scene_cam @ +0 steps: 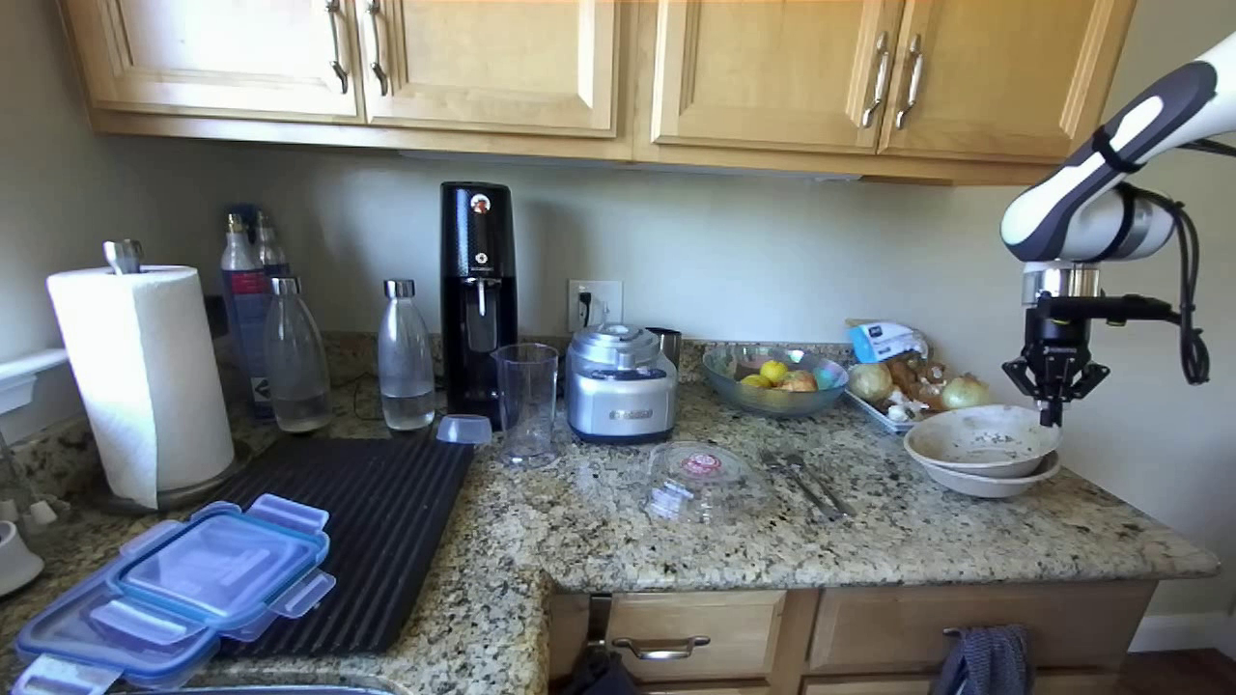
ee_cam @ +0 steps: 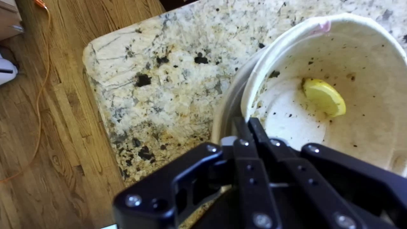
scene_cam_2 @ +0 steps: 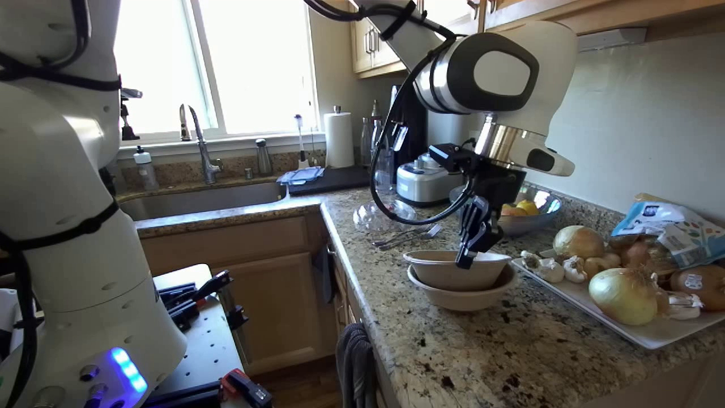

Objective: Pick the forks from the bowl and put it on the counter, then unstack the bowls

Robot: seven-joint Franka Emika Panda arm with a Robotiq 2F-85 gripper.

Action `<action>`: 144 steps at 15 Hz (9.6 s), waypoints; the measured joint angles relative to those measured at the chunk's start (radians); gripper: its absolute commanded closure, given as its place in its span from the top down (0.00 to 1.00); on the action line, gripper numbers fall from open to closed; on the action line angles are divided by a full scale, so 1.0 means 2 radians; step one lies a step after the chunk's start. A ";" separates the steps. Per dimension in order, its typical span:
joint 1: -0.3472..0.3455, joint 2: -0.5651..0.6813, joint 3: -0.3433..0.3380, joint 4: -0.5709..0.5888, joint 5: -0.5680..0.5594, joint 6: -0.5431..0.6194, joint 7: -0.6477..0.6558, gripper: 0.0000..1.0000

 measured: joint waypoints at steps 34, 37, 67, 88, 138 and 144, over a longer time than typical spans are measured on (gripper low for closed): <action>0.013 0.010 0.103 0.020 0.104 -0.120 -0.229 0.04; 0.012 0.044 0.103 0.039 0.104 -0.120 -0.229 0.04; -0.025 0.142 0.090 0.191 0.103 -0.113 -0.203 1.00; -0.049 0.074 0.031 0.016 0.095 0.175 -0.164 0.60; -0.037 -0.038 0.027 -0.046 0.008 0.102 -0.119 1.00; -0.032 -0.041 0.027 -0.048 0.007 0.097 -0.118 1.00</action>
